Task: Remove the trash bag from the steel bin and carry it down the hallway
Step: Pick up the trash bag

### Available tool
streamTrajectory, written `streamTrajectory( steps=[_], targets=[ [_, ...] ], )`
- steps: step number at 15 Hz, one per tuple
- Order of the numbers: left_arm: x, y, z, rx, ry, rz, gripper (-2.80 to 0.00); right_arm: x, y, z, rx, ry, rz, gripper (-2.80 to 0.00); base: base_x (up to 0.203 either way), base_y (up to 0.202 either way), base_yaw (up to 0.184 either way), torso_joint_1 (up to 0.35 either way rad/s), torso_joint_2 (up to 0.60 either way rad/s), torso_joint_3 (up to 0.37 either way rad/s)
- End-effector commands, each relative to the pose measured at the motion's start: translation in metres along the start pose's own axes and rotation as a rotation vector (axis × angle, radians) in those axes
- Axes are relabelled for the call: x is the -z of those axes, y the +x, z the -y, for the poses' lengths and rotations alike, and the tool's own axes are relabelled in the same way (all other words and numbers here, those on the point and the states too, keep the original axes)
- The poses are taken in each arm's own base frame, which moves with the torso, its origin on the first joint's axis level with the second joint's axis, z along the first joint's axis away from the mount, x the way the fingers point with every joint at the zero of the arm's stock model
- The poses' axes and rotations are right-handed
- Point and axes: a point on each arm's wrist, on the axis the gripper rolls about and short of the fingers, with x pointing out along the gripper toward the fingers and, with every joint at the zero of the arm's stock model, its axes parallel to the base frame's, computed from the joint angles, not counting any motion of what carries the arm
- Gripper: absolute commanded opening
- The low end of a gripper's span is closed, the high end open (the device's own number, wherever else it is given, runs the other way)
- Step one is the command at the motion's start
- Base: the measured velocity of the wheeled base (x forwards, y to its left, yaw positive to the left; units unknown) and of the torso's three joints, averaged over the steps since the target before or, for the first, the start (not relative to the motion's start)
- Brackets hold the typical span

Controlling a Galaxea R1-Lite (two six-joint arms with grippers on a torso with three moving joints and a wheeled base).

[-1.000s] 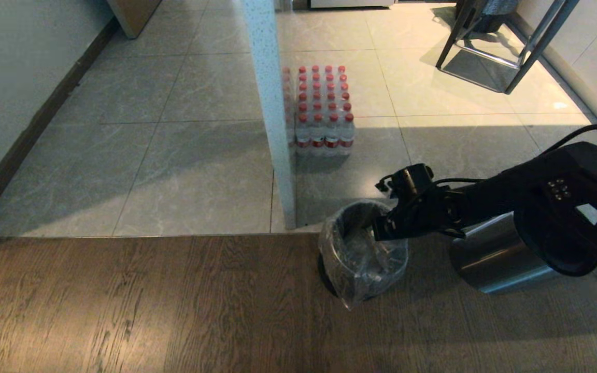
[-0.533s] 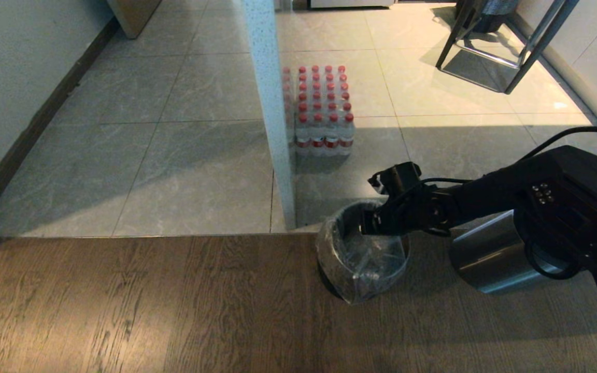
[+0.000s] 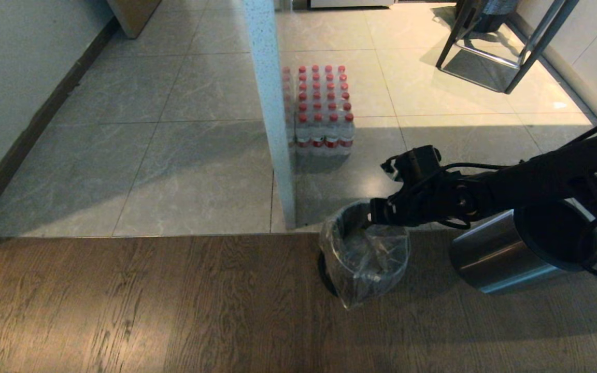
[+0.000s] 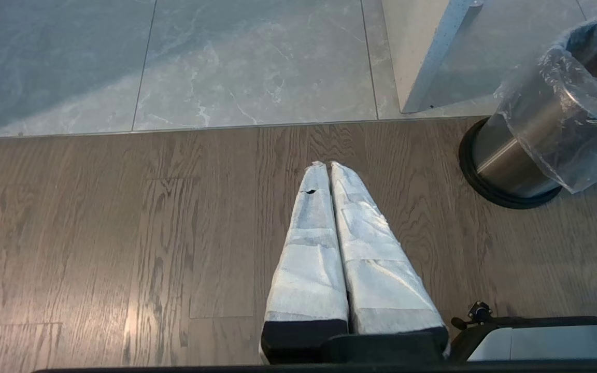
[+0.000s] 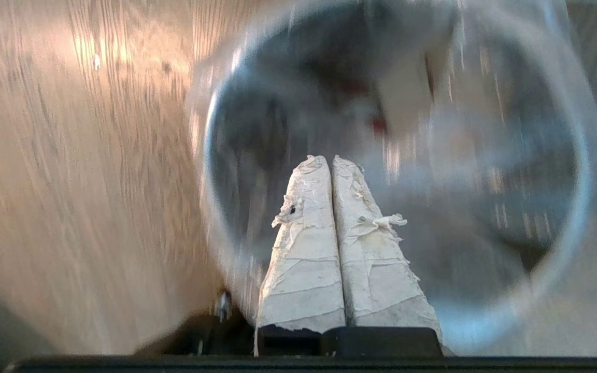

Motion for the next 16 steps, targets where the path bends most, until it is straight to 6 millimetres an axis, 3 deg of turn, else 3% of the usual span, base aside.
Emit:
streamTrajectory(
  steps=[1, 7, 11, 16],
  targets=[
    [0.0, 0.0, 0.0, 0.0, 0.0, 0.0, -2.8, 0.011, -0.032, -0.003, 0.011, -0.008, -0.072, -2.8, 0.0, 0.0, 0.0, 0.0, 0.0, 0.0],
    [0.0, 0.0, 0.0, 0.0, 0.0, 0.0, -2.8, 0.052, -0.026, -0.027, -0.001, -0.045, -0.352, -2.8, 0.0, 0.0, 0.0, 0.0, 0.0, 0.0],
    [0.0, 0.0, 0.0, 0.0, 0.0, 0.0, -2.8, 0.069, -0.005, -0.041, -0.057, -0.072, -0.425, -2.8, 0.0, 0.0, 0.0, 0.0, 0.0, 0.0],
    [0.0, 0.0, 0.0, 0.0, 0.0, 0.0, -2.8, 0.078, 0.019, -0.042, -0.067, -0.085, -0.419, -2.8, 0.0, 0.0, 0.0, 0.0, 0.0, 0.0]
  ],
)
